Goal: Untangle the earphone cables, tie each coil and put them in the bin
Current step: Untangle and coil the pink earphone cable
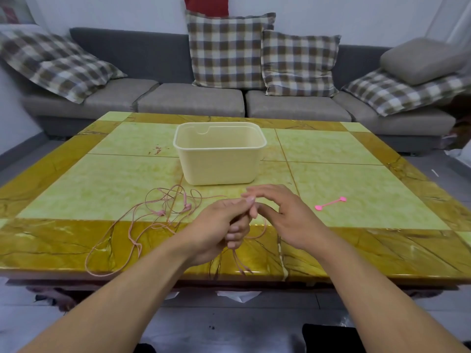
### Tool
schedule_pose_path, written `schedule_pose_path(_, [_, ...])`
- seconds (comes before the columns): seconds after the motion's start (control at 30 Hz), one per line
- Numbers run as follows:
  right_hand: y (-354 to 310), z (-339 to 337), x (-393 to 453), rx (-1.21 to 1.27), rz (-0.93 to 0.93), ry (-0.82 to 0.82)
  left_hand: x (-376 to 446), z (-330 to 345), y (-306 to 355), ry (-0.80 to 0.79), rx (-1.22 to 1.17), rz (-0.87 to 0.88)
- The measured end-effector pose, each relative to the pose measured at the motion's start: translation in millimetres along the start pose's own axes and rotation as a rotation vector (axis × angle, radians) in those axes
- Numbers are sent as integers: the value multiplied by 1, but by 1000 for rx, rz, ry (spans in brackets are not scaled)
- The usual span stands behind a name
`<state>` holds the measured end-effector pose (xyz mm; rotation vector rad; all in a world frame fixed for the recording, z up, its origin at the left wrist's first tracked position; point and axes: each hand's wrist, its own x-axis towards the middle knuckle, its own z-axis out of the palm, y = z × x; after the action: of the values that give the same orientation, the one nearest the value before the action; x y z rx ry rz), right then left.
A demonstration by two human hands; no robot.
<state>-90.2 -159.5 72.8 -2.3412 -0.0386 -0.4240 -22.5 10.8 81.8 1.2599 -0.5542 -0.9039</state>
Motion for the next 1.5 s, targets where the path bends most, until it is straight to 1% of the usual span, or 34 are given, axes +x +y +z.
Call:
schedule_pose_path(0.1, [2,1,3,147,124,60,0,-1,3,-13,-91,-21])
schedule_pose_path(0.2, [5,1,7,335,264,207,-3,0,4,-45,-146,-51])
schedule_pose_path(0.27, [5,2,9,516,349,229,-5,1,5,-75,-172,-72])
schedule_pose_path(0.33, [6,2,11,622,409,241,-5,2,7,-102,-198,-80])
schedule_pose_path(0.47, [6,6,16,716,501,316,-6,3,8,-122,-266,-85])
schedule_pose_path(0.53, [10,5,17,699,546,379,-6,3,9,-138,-273,-92])
schedule_pose_path(0.57, [13,4,17,643,555,400,-6,3,11,-144,-275,-92])
schedule_pose_path(0.63, [22,1,16,376,523,378,-5,0,16,-131,-310,-59])
schedule_pose_path(0.7, [27,2,12,131,435,228,-1,-4,24,-58,-384,27])
schedule_pose_path(0.8, [17,13,7,78,355,-51,7,-13,30,128,-436,178])
schedule_pose_path(0.87, [5,20,4,43,307,-168,14,-19,27,235,-397,257])
schedule_pose_path(0.93, [-6,24,3,13,253,-238,19,-29,18,315,-281,311])
schedule_pose_path(1.0, [-17,24,0,-8,200,-266,22,-38,6,369,-55,328])
schedule_pose_path(1.07, [-24,18,-3,-27,167,-249,23,-45,-5,393,295,314])
schedule_pose_path(1.13, [-28,10,-3,-12,145,-197,21,-49,-12,313,612,272])
schedule_pose_path(1.17, [-27,6,-2,3,138,-159,19,-50,-15,251,692,226])
schedule_pose_path(1.2, [-27,2,-1,16,136,-121,18,-50,-16,202,701,163])
schedule_pose_path(1.27, [-23,-3,1,45,136,-43,13,-48,-16,139,622,62])
schedule_pose_path(1.4, [-16,-1,5,137,133,92,5,-44,-4,75,484,6])
schedule_pose_path(1.5, [-15,7,11,171,109,221,4,-41,-2,-2,330,-106])
